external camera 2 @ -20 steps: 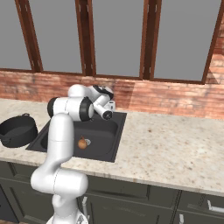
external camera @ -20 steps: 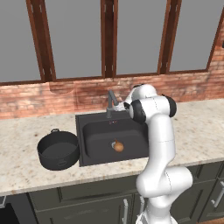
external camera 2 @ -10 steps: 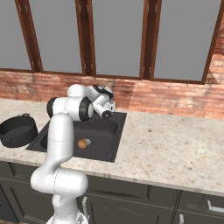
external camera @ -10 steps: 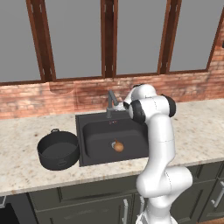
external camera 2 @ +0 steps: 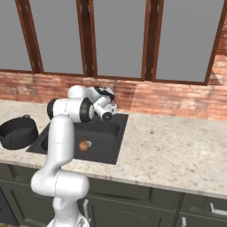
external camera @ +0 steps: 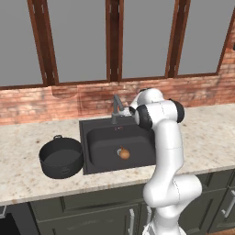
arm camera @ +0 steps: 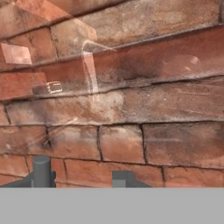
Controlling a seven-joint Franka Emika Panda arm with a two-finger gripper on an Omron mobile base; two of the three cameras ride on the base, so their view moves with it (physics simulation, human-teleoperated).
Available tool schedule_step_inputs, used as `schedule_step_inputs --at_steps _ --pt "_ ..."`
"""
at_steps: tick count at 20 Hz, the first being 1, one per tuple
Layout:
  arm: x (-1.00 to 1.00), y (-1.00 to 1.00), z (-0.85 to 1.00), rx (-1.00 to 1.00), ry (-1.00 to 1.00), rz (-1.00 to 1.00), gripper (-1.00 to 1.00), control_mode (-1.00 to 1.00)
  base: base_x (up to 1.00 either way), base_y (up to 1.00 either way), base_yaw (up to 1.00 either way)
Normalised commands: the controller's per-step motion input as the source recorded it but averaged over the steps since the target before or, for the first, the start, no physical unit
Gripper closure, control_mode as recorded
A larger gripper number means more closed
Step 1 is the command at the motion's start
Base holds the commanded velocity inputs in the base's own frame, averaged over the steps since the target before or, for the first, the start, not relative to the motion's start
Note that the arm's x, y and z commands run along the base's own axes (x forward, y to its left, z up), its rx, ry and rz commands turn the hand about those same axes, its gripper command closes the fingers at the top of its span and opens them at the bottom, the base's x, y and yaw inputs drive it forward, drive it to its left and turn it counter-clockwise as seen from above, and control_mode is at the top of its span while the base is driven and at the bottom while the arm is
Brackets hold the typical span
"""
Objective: Dump the onion from the pot into the sink. Then turn on the water and wash the onion. Then turn off the water and put the onion back in the pot.
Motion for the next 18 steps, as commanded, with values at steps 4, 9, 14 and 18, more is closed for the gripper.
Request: schedule_step_inputs --at_steps 4,9,14,18 --pt "-0.01 -1.0 -0.1 0.03 0.02 -0.03 1.0 -1.0 0.0 0.0 0.0" --pt "-0.03 -1.0 -0.11 0.03 0.04 -0.04 1.0 -1.0 0.0 0.0 0.0" --pt "-0.05 -1.0 -0.16 0.03 0.05 -0.04 1.0 -1.0 0.0 0.0 0.0" --pt "-0.1 -1.0 -0.17 0.03 0.05 -0.04 1.0 -1.0 0.0 0.0 0.0"
